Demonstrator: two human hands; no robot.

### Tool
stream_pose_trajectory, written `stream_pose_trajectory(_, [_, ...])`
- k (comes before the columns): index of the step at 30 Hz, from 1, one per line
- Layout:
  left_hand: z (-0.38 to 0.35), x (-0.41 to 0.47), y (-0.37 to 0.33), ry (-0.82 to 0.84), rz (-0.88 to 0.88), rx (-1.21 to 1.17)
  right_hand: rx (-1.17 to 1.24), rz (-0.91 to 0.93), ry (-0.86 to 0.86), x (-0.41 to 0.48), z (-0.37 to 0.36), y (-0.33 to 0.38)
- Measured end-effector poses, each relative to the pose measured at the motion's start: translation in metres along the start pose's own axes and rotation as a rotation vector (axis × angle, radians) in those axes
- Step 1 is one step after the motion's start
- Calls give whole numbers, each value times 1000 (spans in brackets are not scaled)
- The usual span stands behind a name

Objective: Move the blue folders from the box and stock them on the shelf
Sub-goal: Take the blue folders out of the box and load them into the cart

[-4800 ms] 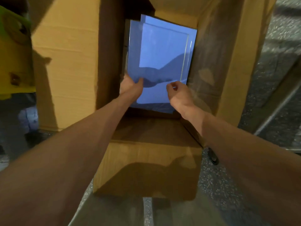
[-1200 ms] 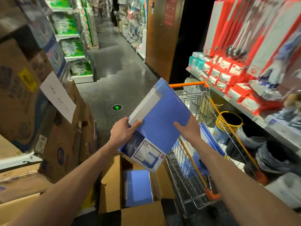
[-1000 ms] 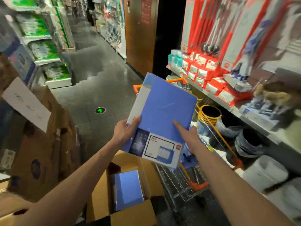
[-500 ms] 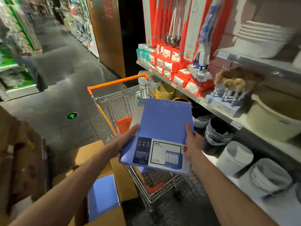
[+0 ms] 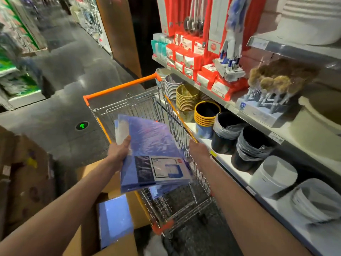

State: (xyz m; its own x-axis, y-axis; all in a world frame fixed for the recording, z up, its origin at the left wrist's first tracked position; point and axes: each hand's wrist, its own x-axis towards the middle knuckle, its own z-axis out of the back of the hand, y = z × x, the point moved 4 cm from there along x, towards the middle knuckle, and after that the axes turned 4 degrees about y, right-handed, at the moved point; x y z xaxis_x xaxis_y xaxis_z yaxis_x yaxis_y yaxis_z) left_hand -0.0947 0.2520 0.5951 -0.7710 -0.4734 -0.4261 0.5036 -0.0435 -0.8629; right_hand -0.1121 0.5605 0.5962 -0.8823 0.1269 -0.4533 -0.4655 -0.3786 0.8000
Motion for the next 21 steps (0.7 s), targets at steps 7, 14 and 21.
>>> stream_pose_trajectory(7, [-52,84,-1,-37,9,107,5,-101,-46,68,-6,-9])
stream_pose_trajectory(14, [-132,161,-3,91,88,50,-29,-208,-40,121,-21,4])
stream_pose_trajectory(21, [-203,187,-1,178,132,312,-55,-284,-95,154,-25,10])
